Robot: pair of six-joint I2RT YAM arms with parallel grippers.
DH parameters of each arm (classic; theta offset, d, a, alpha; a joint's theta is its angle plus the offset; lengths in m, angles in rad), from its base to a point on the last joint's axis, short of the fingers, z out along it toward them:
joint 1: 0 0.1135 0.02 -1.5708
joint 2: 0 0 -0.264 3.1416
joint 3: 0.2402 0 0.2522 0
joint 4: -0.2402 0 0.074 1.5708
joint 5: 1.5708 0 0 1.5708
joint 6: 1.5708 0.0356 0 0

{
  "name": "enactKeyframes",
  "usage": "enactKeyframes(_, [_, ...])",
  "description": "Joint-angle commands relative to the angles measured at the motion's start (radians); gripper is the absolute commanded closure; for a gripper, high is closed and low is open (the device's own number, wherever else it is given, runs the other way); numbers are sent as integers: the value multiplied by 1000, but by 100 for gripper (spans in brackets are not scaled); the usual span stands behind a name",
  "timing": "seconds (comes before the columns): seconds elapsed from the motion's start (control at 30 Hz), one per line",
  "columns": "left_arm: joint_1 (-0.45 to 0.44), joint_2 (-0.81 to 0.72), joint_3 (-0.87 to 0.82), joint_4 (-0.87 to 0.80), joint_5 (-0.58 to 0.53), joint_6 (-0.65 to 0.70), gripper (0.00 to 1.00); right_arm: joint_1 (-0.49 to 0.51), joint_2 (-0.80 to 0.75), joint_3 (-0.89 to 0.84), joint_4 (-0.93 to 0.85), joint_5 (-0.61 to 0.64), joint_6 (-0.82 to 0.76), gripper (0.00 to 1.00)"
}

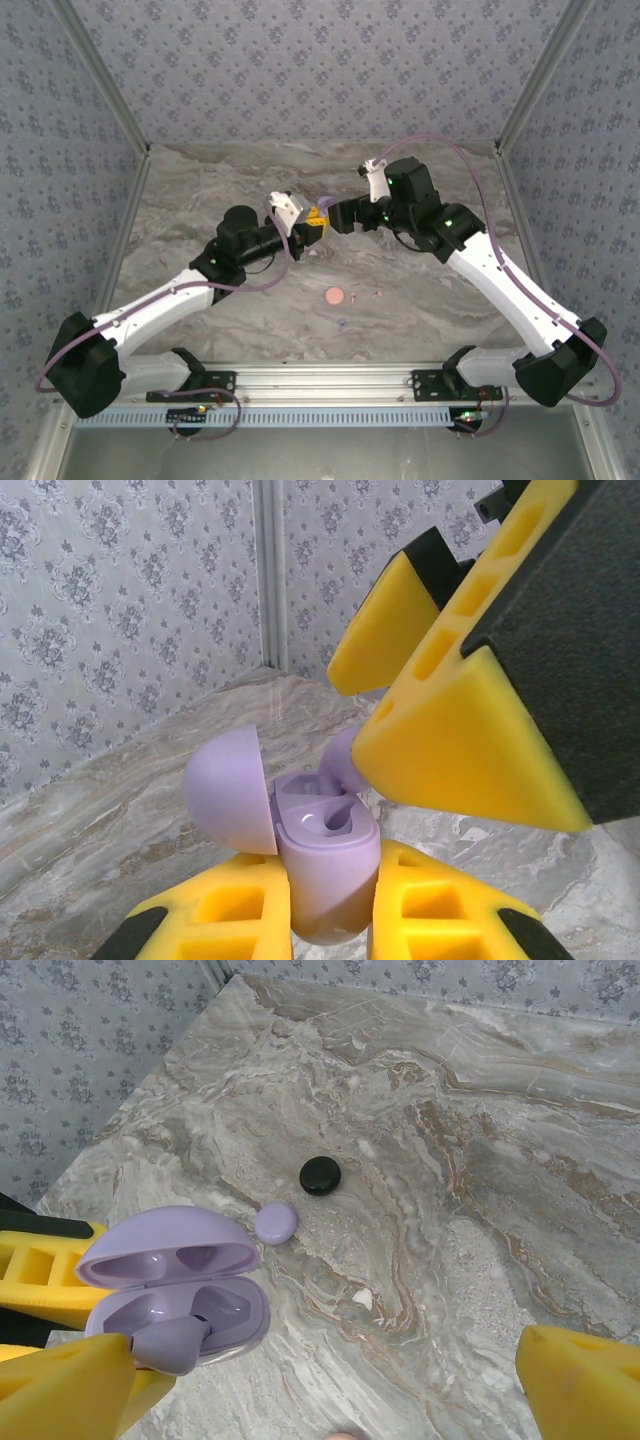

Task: Insert the wireless bluetooth earbuds into the charging case

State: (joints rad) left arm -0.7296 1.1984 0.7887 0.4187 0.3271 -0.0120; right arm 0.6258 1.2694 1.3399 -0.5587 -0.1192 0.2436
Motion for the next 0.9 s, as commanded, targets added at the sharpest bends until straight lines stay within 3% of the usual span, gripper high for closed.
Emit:
enactKeyframes(0.0, [-6, -11, 25, 58, 9, -11, 100, -13, -7, 24, -38, 13, -9, 0])
enactKeyframes(0.53, [-7, -7, 24, 58, 19, -17, 100, -23, 15, 34, 66, -117, 29, 0])
enactKeyframes(0.87, [-6, -5, 21, 67, 14, -24, 100, -31, 15, 39, 65, -123, 42, 0])
